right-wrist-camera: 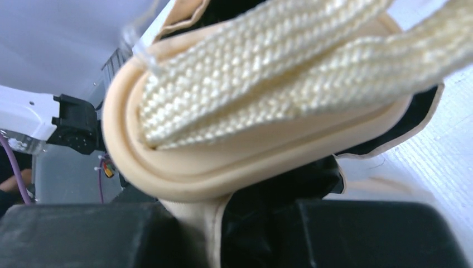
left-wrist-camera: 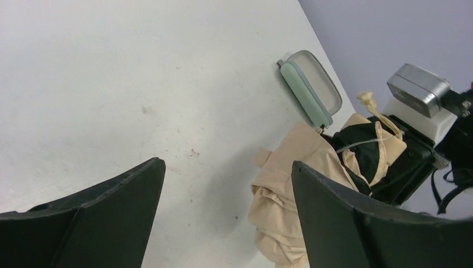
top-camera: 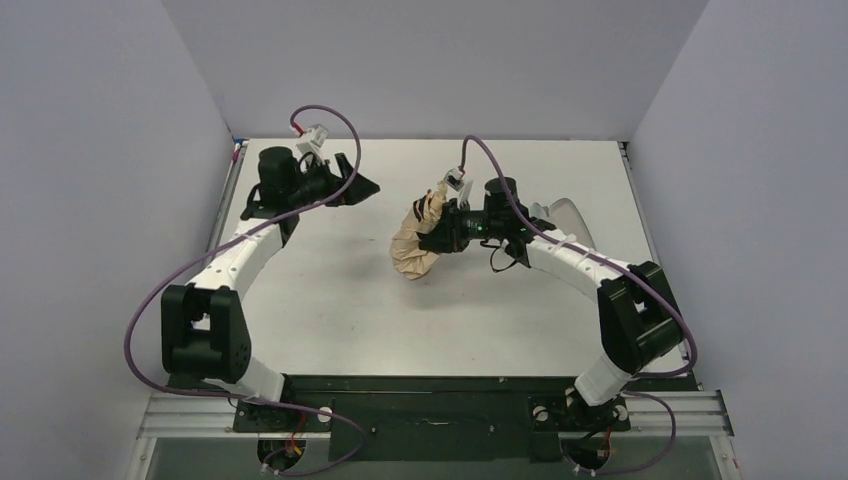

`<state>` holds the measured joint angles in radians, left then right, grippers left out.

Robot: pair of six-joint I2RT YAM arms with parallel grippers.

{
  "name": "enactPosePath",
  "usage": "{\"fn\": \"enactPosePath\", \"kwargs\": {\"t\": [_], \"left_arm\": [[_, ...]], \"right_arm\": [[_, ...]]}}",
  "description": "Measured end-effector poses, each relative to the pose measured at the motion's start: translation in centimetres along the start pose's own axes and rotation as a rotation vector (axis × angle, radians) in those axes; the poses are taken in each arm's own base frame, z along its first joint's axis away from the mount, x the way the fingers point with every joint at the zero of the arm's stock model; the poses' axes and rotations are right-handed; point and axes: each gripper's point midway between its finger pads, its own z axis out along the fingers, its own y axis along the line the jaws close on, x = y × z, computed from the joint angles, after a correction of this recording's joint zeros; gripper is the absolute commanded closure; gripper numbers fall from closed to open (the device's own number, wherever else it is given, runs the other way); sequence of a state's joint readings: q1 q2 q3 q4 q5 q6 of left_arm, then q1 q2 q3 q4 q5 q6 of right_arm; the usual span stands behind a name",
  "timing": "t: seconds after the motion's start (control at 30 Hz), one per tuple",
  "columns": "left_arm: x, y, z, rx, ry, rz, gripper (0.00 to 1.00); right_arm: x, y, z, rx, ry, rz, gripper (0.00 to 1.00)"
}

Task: Open the umbrella

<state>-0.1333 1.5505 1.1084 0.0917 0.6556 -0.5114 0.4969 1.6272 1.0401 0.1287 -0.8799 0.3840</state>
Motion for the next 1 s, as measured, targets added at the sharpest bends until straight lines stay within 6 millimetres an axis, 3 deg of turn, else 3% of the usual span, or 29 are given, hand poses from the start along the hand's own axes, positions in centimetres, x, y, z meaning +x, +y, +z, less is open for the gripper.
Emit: {"fn": "enactPosePath", "kwargs": {"t": [0.1, 0.2, 0.37, 0.47, 0.6, 0.67, 0.7, 0.8, 0.9, 0.93, 1.0], "left_arm": [[-1.8, -1.8, -1.8, 0.059, -0.026, 0.164, 0.16], [-1.8, -5.3, -2.9, 0.164, -0.018, 0.313, 0.05], [1.9, -11.0, -2.9, 0.328, 0.058, 0.494, 0.03], [4.3, -13.6, -2.5, 0.402, 0.105, 0.561, 0.07], [6.1, -14.8, -2.2, 0.441, 0.135, 0.592, 0.28], [6.6, -15.0, -2.2, 0.448, 0.144, 0.584, 0.47], [6.8, -15.2, -2.3, 0.456, 0.148, 0.574, 0.64], [7.0, -16.2, -2.9, 0.486, 0.136, 0.583, 0.99], [6.6, -16.4, -3.3, 0.484, 0.110, 0.595, 1.00], [6.5, -16.5, -3.4, 0.486, 0.102, 0.599, 1.00], [6.4, -16.4, -3.6, 0.481, 0.095, 0.600, 1.00]], "right_arm": [[-0.2, 0.5, -0.6, 0.000, 0.017, -0.045, 1.00], [-0.5, 1.1, -1.0, -0.006, 0.028, -0.089, 1.00], [-0.6, 2.4, -1.3, -0.024, 0.055, -0.155, 1.00], [-0.4, 3.8, -1.3, -0.046, 0.077, -0.202, 1.00], [-0.5, 6.0, -1.8, -0.078, 0.083, -0.276, 1.00], [-0.6, 7.1, -2.2, -0.088, 0.078, -0.306, 1.00], [-0.7, 7.2, -2.4, -0.084, 0.076, -0.312, 1.00], [-0.9, 7.2, -2.7, -0.075, 0.070, -0.330, 0.98], [-1.0, 7.2, -3.0, -0.064, 0.068, -0.333, 0.67], [-1.1, 7.3, -3.1, -0.062, 0.066, -0.338, 0.51], [-1.1, 7.1, -3.6, -0.050, 0.069, -0.334, 0.40]]}}
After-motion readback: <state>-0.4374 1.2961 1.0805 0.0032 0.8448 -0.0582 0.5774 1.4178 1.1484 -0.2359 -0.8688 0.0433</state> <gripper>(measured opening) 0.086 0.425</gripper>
